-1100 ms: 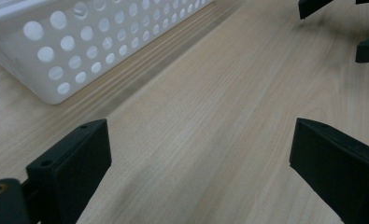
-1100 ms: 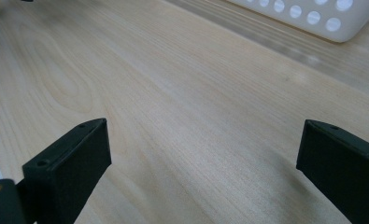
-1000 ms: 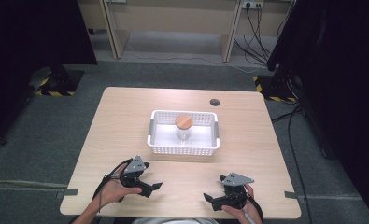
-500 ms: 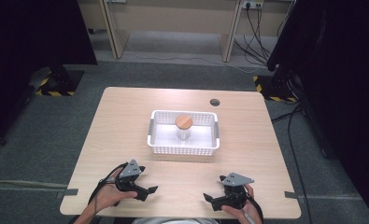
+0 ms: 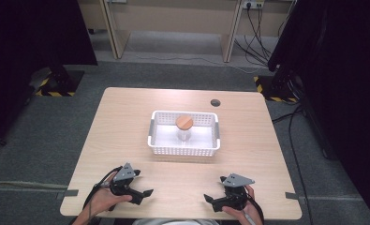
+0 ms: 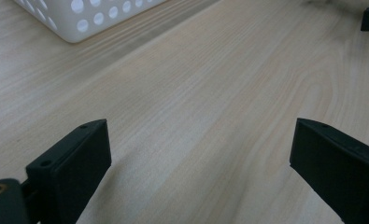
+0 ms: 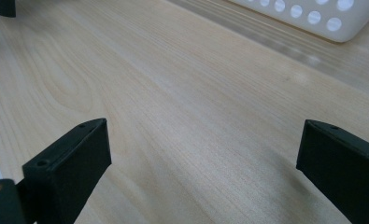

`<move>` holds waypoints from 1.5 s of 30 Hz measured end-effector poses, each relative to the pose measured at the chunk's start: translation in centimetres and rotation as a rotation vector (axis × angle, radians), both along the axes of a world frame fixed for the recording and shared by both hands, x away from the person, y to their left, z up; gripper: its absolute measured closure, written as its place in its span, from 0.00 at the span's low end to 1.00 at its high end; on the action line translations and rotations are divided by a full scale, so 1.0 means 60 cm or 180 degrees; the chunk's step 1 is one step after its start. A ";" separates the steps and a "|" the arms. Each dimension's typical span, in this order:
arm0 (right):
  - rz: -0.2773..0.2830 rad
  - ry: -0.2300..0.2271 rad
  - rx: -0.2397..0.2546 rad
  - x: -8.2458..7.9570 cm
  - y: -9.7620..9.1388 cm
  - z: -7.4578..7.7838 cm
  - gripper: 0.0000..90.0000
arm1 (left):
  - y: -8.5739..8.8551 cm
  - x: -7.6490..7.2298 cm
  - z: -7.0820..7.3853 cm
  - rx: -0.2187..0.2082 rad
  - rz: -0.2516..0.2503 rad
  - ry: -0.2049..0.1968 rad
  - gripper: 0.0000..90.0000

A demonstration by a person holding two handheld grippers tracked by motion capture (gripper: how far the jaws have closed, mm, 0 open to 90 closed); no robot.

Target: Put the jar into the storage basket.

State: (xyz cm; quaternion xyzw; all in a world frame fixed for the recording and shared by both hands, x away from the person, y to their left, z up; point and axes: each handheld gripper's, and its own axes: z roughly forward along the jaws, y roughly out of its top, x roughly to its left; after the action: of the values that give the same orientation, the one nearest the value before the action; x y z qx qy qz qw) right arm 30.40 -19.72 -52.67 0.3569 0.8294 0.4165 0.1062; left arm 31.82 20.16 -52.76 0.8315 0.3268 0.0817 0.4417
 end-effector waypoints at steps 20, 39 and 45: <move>-0.0004 0.0001 -0.0003 0.000 0.000 0.000 0.04 | 0.014 -0.034 -0.006 -0.0037 0.0017 -0.0001 0.05; 0.0003 0.0004 -0.0002 0.000 0.000 0.000 0.04 | 0.023 -0.046 -0.010 -0.0026 0.0028 0.0040 0.05; 0.0004 0.0003 -0.0004 0.000 0.000 0.000 0.04 | 0.023 -0.046 -0.010 -0.0013 0.0025 0.0041 0.05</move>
State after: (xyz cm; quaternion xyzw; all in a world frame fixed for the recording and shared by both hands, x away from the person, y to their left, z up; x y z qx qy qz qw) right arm 30.39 -19.70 -52.67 0.3565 0.8299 0.4159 0.1058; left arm 29.06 21.56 -53.35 0.8298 0.3331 0.0775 0.4409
